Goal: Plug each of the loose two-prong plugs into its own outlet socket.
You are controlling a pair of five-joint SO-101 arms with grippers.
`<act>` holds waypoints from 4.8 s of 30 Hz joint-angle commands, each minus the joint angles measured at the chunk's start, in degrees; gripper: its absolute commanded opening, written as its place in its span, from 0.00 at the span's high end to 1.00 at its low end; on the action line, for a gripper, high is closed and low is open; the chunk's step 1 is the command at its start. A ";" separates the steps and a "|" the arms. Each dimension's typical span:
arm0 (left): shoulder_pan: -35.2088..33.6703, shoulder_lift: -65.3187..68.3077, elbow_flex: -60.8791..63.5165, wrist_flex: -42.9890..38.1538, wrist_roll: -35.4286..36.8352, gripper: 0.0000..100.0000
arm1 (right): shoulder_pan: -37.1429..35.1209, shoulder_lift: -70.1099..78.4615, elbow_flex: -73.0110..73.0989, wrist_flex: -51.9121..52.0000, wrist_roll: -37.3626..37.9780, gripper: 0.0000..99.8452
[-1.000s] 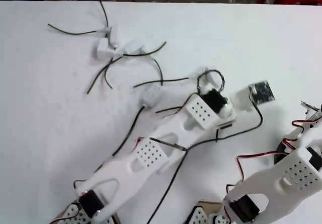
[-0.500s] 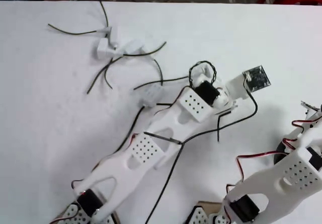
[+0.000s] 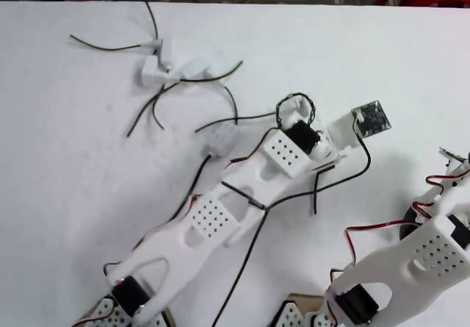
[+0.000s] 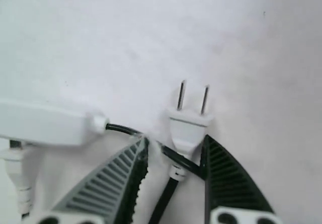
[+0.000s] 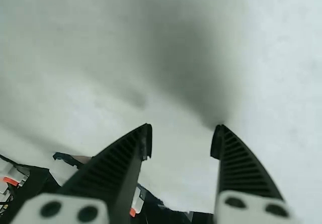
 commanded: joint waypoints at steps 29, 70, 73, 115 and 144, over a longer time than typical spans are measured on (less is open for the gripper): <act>-1.63 -4.62 0.09 23.56 9.85 0.97 | 4.44 -0.75 0.62 0.48 0.53 0.80; -53.76 -22.46 46.24 22.68 -4.92 0.98 | -3.47 -0.75 0.26 0.66 -0.18 0.80; -57.36 -22.46 40.62 21.71 -4.92 0.98 | -4.44 -0.75 0.26 0.66 -0.18 0.80; -80.40 -21.93 10.11 23.38 -13.45 0.71 | -6.37 -0.75 0.35 0.75 -0.18 0.80; -78.81 -0.04 2.81 23.47 -13.71 0.98 | -6.55 -0.84 0.35 0.84 -0.18 0.80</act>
